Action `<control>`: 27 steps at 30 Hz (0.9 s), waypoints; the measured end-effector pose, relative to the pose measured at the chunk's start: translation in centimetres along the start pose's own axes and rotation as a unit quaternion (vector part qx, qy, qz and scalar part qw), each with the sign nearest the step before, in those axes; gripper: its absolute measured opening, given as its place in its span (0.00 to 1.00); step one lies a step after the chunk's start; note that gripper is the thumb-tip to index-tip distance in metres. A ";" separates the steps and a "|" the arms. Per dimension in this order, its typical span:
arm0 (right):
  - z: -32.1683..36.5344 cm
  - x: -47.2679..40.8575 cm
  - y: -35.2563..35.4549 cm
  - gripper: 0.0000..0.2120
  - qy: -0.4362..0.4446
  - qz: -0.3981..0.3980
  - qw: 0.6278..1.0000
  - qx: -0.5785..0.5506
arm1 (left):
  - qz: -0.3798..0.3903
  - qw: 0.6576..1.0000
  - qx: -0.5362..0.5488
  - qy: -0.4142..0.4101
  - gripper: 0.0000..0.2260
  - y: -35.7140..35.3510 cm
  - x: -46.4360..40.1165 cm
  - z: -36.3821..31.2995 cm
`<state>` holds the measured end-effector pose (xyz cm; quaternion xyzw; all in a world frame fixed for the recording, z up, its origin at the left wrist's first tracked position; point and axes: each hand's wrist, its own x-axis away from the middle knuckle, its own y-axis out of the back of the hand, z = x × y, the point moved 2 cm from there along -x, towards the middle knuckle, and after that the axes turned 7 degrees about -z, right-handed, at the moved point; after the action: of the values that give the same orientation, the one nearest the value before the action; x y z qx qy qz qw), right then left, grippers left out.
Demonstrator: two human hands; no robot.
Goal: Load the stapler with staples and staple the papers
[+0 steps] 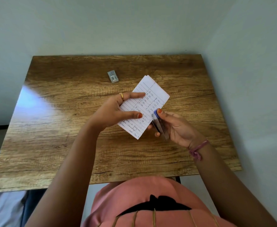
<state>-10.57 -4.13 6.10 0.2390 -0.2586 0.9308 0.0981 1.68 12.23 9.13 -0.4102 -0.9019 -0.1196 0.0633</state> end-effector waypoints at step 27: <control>0.6 -0.2 0.1 0.15 -0.001 -0.022 1.000 0.009 | 0.057 0.997 -0.036 0.029 0.35 1.5 -0.6 0.5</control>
<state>-10.21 -4.51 6.44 0.2467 -0.2452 0.9303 0.1164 3.15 12.89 8.75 -0.4594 -0.8699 -0.1598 0.0812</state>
